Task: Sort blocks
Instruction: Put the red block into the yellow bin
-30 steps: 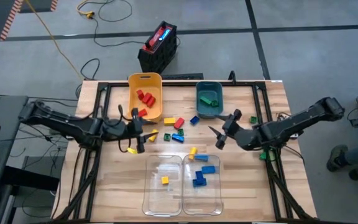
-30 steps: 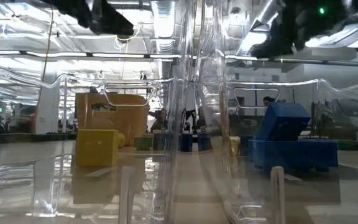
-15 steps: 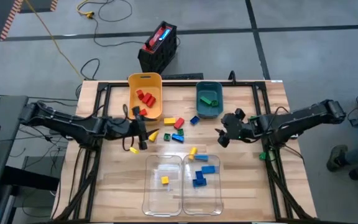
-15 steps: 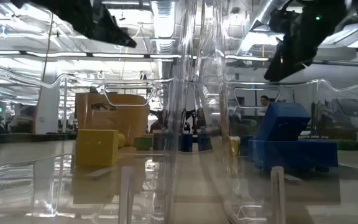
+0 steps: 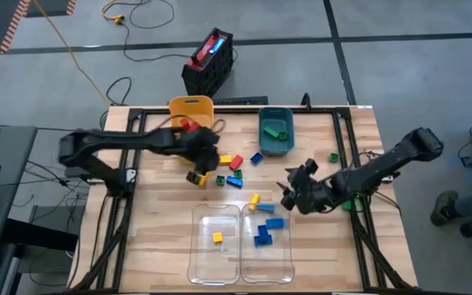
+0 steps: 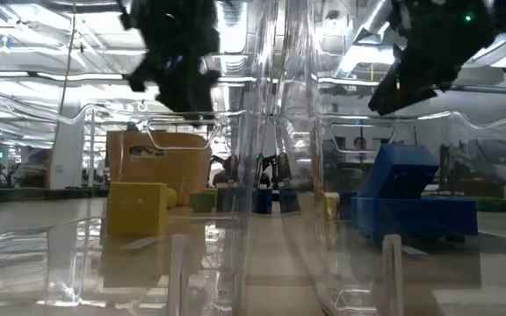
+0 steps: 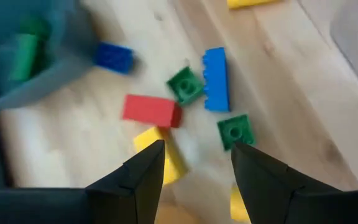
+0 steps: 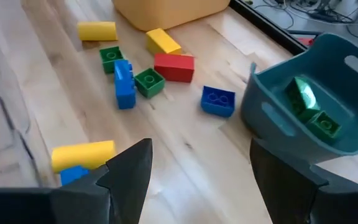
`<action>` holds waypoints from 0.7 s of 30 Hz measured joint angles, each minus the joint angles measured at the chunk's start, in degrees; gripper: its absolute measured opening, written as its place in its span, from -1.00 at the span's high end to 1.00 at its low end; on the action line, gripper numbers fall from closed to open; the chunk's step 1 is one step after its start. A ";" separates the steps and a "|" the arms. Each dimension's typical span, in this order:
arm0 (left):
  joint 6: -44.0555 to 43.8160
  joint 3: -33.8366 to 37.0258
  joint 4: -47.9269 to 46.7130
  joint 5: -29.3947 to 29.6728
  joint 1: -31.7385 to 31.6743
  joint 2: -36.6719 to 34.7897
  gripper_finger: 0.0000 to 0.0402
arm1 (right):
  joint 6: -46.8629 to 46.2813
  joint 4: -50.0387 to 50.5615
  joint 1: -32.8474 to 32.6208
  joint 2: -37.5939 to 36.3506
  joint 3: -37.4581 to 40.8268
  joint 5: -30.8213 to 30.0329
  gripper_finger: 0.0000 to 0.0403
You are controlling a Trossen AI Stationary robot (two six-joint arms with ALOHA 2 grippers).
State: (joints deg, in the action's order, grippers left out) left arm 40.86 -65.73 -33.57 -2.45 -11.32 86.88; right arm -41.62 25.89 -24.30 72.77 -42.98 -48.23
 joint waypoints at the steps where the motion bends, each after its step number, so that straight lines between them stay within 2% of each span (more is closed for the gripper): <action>1: 0.41 -2.32 -1.88 -1.01 -0.12 2.44 0.10 | -0.51 -0.93 -0.70 1.27 0.02 -0.65 -0.42; 5: 3.95 -10.25 -7.46 -4.97 -0.28 8.74 0.10 | -2.02 -4.74 -3.84 6.16 0.07 -2.44 -0.42; 10: 8.91 -15.47 -9.98 -5.98 -0.17 13.63 0.10 | -6.32 -5.23 -8.37 9.81 0.07 -6.76 -0.42; 14: 0.11 -19.09 -7.10 -5.44 -2.66 16.43 0.10 | -10.13 -3.08 -11.72 9.82 0.07 -11.11 -0.42; 21: -18.50 -26.64 -8.69 -4.93 -6.10 21.05 0.10 | -17.98 3.65 -15.33 7.45 0.07 -16.09 -0.42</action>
State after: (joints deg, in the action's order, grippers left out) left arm 22.37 -92.37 -42.25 -7.37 -17.42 107.93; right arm -59.60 29.54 -39.63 80.22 -42.92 -64.32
